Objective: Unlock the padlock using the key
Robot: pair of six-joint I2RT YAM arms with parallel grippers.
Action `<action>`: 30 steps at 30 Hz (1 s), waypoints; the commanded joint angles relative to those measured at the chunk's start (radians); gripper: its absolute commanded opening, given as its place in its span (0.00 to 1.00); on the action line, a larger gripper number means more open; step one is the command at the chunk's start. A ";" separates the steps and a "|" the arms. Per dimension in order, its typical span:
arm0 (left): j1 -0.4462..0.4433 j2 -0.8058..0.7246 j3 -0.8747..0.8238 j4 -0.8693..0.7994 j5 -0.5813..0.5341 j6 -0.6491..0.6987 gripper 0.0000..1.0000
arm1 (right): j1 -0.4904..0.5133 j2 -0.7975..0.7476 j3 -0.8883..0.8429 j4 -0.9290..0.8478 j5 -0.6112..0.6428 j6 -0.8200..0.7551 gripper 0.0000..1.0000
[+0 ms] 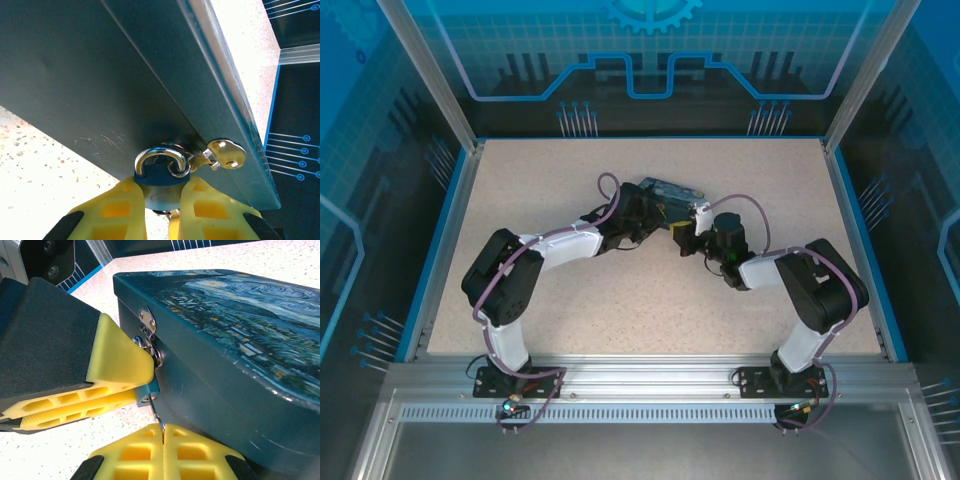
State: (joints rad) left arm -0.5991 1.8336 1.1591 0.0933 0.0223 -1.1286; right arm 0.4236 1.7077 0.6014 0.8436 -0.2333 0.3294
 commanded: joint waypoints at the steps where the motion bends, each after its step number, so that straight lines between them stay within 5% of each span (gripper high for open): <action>1: -0.026 0.009 0.034 0.025 0.079 -0.013 0.14 | 0.023 0.004 0.027 0.088 -0.017 -0.003 0.00; 16: -0.027 0.003 0.033 0.055 0.090 -0.048 0.14 | 0.059 0.082 0.056 0.081 0.015 -0.015 0.00; 30: -0.025 -0.017 0.022 0.014 0.091 -0.036 0.14 | 0.049 -0.021 0.050 0.017 0.058 -0.103 0.00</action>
State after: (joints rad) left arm -0.5976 1.8362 1.1587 0.0879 0.0189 -1.1728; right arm 0.4583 1.7424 0.6155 0.8223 -0.1913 0.2821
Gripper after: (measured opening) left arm 0.164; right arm 0.042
